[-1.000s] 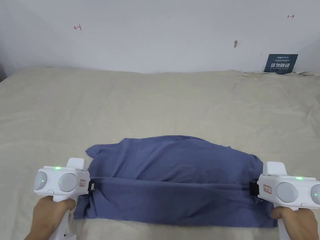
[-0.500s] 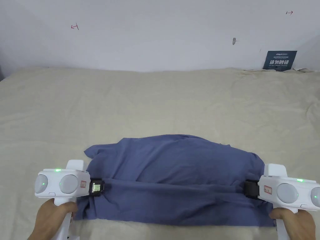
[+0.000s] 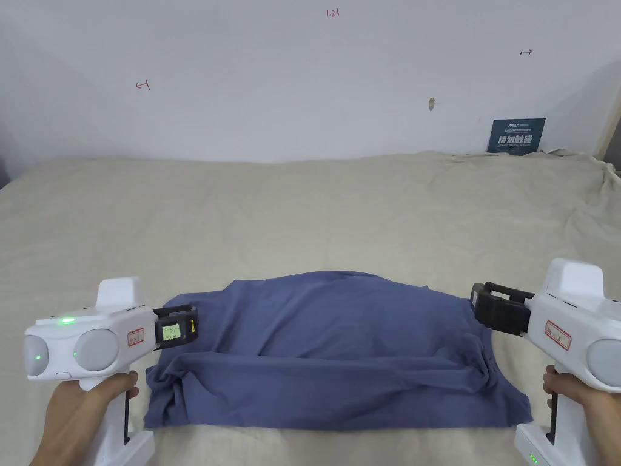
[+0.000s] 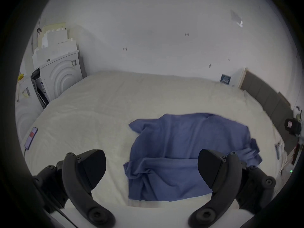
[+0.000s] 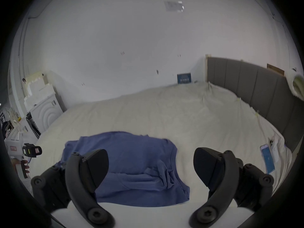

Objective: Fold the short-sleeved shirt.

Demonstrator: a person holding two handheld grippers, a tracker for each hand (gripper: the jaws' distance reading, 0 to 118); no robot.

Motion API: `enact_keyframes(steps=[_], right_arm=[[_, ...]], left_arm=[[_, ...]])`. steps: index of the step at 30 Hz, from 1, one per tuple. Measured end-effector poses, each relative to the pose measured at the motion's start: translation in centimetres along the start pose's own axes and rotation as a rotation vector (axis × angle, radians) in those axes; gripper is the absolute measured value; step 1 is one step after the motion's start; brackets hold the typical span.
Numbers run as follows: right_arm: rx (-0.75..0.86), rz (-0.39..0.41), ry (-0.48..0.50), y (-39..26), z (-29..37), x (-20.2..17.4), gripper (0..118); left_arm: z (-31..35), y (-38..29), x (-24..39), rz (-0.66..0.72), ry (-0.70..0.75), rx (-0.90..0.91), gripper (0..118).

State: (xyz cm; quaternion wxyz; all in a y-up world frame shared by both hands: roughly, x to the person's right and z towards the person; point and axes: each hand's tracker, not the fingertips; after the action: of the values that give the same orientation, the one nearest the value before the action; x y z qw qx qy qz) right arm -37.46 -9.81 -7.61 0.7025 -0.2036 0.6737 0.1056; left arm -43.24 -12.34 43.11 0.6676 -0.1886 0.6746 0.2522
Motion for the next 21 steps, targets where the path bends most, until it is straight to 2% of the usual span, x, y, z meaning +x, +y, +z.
enact_keyframes(steps=[5,8,11,15,17,19,20,21], right_arm=[[0.114,0.042,0.0,0.2,4.5,-1.5,106],[0.171,0.085,-0.061,-0.3,6.4,-2.3,105],[0.222,0.105,-0.062,-1.4,7.7,-2.9,100],[0.258,0.136,-0.086,-2.7,8.4,-3.5,34],[0.265,0.124,-0.07,-3.4,8.3,-3.4,19],[0.262,0.123,-0.064,-3.9,8.3,-3.6,2],[0.263,0.134,-0.072,-4.2,8.2,-3.6,1],[0.266,0.139,-0.076,-4.5,8.3,-3.7,0]], left_arm=[[3.7,-0.8,0.6,0.003,-0.018,0.129,113],[5.5,-2.1,1.1,-0.013,-0.016,0.23,104],[6.3,-3.6,1.7,-0.048,0.006,0.273,90],[7.0,-5.5,2.6,-0.124,0.039,0.319,54],[7.3,-6.1,2.6,-0.098,0.02,0.319,45],[7.4,-6.6,2.7,-0.082,0.01,0.33,15],[7.5,-6.8,2.8,-0.081,0.015,0.336,5],[7.6,-7.0,2.9,-0.082,0.025,0.344,1]])
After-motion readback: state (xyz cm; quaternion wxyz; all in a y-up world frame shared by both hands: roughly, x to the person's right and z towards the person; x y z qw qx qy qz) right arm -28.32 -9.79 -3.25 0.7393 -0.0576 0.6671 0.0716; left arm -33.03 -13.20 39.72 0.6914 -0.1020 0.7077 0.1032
